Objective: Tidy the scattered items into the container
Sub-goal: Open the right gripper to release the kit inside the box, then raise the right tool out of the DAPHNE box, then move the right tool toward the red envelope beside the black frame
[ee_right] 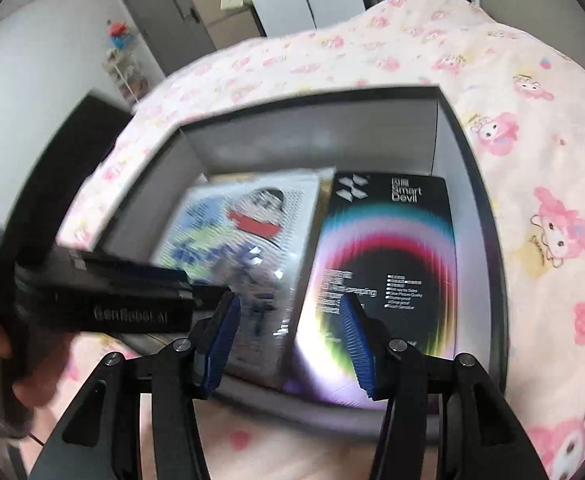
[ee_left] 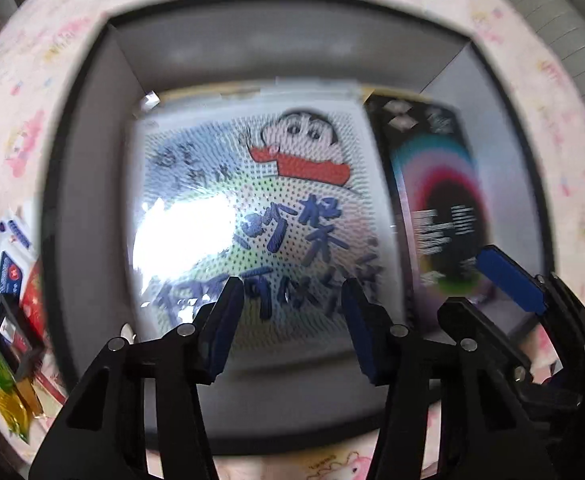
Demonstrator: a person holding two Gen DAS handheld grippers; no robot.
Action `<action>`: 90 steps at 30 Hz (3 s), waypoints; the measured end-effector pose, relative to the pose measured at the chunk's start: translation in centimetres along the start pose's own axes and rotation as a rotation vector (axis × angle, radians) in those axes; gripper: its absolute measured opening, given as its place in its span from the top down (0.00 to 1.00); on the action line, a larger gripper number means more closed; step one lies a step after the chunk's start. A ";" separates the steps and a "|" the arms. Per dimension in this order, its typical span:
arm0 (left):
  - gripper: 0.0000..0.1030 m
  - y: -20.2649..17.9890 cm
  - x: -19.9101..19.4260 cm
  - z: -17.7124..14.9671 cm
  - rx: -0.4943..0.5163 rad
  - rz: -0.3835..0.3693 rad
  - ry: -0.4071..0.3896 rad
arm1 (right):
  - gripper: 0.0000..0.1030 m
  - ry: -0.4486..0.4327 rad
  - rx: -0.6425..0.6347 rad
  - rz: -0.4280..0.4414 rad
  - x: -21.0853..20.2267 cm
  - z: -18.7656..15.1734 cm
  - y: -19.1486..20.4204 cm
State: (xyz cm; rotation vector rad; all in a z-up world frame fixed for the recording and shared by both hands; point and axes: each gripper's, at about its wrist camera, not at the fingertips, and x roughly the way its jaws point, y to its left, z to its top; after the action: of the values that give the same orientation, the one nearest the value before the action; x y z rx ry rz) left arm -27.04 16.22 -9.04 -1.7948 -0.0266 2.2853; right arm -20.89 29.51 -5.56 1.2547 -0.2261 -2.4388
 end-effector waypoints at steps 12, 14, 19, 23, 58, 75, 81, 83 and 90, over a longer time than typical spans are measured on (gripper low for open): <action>0.42 -0.4 -16.3 -11.9 0.046 -0.093 -0.361 | 0.52 -0.165 -0.008 0.054 -9.0 -2.7 5.7; 0.41 -0.7 -17.8 -13.4 0.069 -0.081 -0.400 | 0.49 -0.170 -0.009 0.058 -10.1 -3.4 6.5; 0.40 -0.6 -19.6 -16.3 0.091 -0.071 -0.460 | 0.47 -0.179 -0.021 0.067 -12.0 -5.5 8.7; 0.40 1.2 -20.7 -18.0 0.071 -0.078 -0.482 | 0.47 -0.169 0.017 0.054 -12.3 -7.1 9.6; 0.42 17.4 -17.3 -30.1 -0.283 -0.124 -0.501 | 0.47 0.059 -0.231 0.041 -4.1 -12.9 24.4; 0.62 25.0 -10.7 -27.2 -0.439 -0.129 -0.408 | 0.47 0.172 -0.256 0.048 4.1 -10.7 27.2; 0.76 26.1 -7.6 -23.0 -0.432 -0.163 -0.314 | 0.64 0.206 -0.227 0.054 8.1 -8.9 26.9; 0.76 26.9 -6.3 -21.6 -0.447 -0.166 -0.279 | 0.65 0.209 -0.215 0.046 9.2 -8.4 26.7; 0.71 28.6 -3.0 -20.4 -0.531 -0.216 -0.196 | 0.65 0.235 -0.187 0.038 11.0 -8.0 25.3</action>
State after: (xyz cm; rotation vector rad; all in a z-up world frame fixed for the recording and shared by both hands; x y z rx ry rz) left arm -11.73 -14.82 -15.73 -1.6596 -0.8898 2.4287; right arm -13.47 2.23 -10.55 1.4215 0.0417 -2.1986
